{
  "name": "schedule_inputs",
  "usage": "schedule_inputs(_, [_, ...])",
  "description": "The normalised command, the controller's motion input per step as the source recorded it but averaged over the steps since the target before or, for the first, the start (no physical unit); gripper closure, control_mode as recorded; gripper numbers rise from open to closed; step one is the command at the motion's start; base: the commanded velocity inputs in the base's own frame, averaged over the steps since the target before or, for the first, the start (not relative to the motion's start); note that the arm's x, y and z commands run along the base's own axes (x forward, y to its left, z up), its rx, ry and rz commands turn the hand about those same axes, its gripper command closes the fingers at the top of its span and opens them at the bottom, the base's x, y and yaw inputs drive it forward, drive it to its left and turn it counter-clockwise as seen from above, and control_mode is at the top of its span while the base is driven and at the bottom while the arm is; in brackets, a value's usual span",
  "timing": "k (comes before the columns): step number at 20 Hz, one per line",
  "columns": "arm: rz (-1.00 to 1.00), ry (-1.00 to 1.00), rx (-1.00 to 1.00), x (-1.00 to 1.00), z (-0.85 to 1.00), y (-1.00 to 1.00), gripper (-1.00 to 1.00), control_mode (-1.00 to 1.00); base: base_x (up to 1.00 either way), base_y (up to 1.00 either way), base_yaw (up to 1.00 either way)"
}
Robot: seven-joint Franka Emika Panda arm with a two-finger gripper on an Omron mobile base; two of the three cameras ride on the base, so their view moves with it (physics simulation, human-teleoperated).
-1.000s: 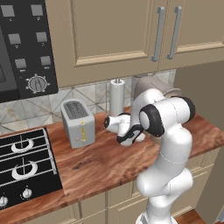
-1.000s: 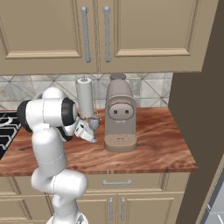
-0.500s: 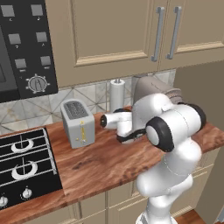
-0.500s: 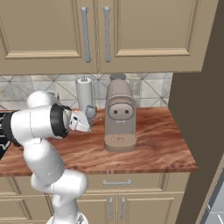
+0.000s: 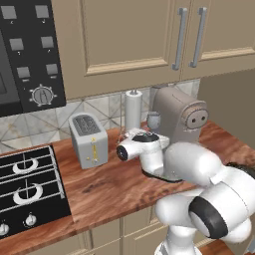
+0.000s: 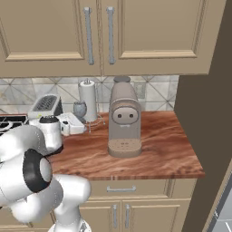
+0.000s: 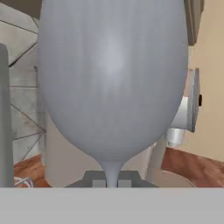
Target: Retrieve the wine glasses from the counter and place one next to each plate.
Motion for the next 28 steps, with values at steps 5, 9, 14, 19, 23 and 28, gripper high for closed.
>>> schedule_inputs(5, [0.35,0.09,-0.22,-0.94,0.97,0.01,1.0,-1.0,0.0,0.0,0.0])
schedule_inputs(9, [0.39,0.09,-0.2,-0.89,0.79,0.0,1.0,-1.0,0.0,0.0,0.0])
schedule_inputs(14, [0.45,0.07,-0.12,-0.74,0.69,0.0,1.0,-1.0,0.0,0.0,0.0])
schedule_inputs(19, [0.28,0.1,0.04,-0.6,0.29,-0.12,1.0,-1.0,0.0,0.0,0.0])
schedule_inputs(23, [0.0,0.16,0.15,-0.71,0.0,-0.17,1.0,-1.0,0.0,0.0,0.0])
schedule_inputs(28, [0.0,0.18,0.18,-0.83,0.0,-0.35,1.0,-1.0,0.0,0.0,0.0])
